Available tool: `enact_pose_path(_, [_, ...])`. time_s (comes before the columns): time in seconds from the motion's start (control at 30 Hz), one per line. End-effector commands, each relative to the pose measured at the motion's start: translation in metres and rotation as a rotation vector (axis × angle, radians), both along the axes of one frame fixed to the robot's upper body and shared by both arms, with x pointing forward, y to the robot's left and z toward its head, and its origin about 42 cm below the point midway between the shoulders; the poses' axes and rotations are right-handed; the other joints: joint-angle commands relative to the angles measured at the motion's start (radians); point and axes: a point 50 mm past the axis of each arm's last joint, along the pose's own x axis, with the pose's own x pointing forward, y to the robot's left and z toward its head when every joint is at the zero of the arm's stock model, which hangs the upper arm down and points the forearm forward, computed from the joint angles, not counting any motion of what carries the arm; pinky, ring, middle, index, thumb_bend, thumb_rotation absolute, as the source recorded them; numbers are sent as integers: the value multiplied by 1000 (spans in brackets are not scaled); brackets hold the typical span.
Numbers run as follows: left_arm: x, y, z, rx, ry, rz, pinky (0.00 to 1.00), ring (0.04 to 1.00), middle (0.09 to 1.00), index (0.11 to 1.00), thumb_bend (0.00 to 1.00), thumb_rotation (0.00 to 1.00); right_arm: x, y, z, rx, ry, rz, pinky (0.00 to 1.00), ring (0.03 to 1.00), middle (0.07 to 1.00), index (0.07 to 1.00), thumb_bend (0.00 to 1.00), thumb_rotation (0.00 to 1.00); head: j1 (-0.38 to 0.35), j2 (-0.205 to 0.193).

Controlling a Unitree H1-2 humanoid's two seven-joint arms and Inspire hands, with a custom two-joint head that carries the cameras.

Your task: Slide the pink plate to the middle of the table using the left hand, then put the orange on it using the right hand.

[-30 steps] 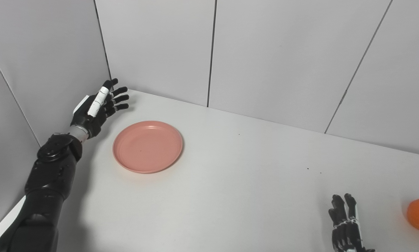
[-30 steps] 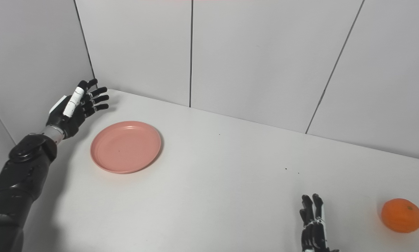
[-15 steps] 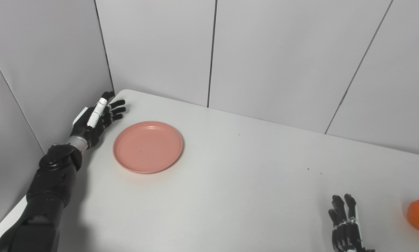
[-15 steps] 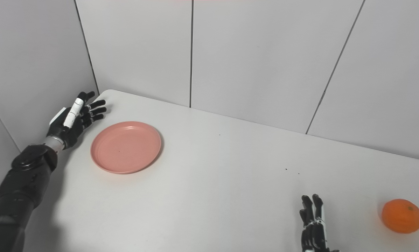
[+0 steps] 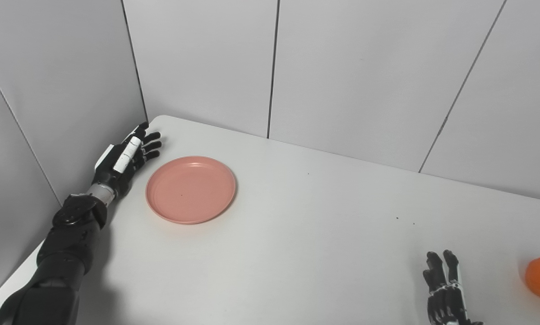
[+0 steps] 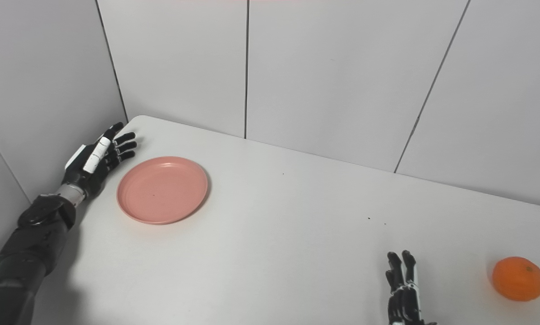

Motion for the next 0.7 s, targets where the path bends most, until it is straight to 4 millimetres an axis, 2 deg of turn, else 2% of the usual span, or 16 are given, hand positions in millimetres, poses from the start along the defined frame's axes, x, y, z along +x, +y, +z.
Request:
enact_pose_path(0.0, [2,-9,-1,-7,-2,-50,843,866,879,950,878,774,-35,-11,-36,-25,176,-7,1000,987,949,1000,851,1000,1,0])
enact_pose_path(0.13, [-3,-20,-4,-50,-13,-73,838,872,886,954,913,777,-34,-10,-36,-30,174,-5,1000,984,948,1000,841,1000,-1,1])
enact_pose_path(0.27, [-7,-33,-5,-83,-20,-97,819,841,852,950,947,779,-33,-10,-37,-31,170,-7,1000,981,946,1000,821,1000,0,1])
enact_pose_path(0.43, [-11,-47,-4,-107,-19,-129,801,831,836,927,928,779,-33,-9,-37,-27,176,-11,1000,978,944,1000,829,1000,-4,3])
enact_pose_path(0.67, [-14,-69,-1,-187,-3,-141,771,799,838,938,926,788,-33,-7,-37,-34,173,-10,1000,973,938,1000,840,1000,-8,4])
